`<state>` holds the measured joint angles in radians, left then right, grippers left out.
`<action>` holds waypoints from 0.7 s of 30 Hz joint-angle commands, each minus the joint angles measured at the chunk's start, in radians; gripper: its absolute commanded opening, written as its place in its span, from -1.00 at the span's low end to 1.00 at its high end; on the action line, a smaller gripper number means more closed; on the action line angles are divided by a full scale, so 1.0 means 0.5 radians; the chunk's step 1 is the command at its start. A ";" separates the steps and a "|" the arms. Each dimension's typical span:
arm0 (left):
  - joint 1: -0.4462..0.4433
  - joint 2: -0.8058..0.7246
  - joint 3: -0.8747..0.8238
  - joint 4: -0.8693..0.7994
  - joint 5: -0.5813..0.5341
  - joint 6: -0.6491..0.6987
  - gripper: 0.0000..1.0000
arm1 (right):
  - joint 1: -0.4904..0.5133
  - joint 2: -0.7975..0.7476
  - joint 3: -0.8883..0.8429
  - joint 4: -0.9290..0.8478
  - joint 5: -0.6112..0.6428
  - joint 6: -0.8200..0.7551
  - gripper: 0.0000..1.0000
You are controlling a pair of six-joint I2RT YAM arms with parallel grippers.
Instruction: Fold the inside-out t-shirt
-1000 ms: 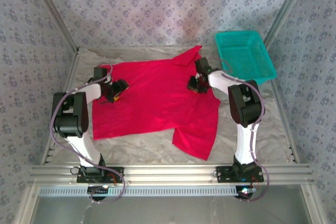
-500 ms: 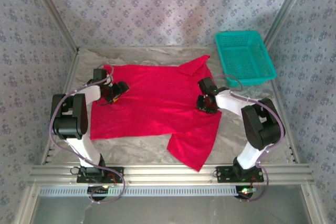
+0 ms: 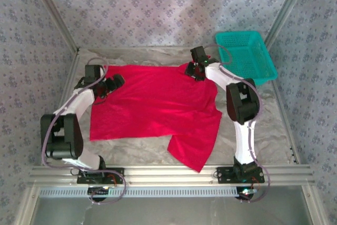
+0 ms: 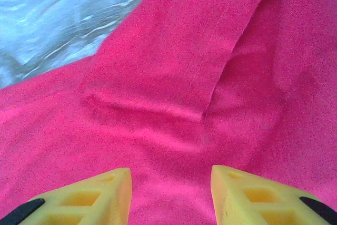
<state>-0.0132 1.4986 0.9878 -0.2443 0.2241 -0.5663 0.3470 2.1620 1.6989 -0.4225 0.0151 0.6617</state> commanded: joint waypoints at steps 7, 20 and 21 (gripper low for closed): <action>0.026 -0.166 -0.058 0.016 -0.067 0.001 0.69 | -0.058 0.307 0.360 -0.129 -0.073 0.002 -0.10; 0.023 -0.167 -0.031 -0.020 -0.022 0.009 0.52 | -0.078 0.444 0.569 -0.199 -0.141 0.039 -0.37; 0.026 -0.166 -0.024 -0.033 -0.024 0.016 0.52 | -0.075 0.443 0.572 -0.205 -0.144 0.039 -0.34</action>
<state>-0.0063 1.4471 0.9585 -0.2363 0.1974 -0.5682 0.3134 2.3619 1.9507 -0.4782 -0.0422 0.6724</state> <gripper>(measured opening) 0.759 0.322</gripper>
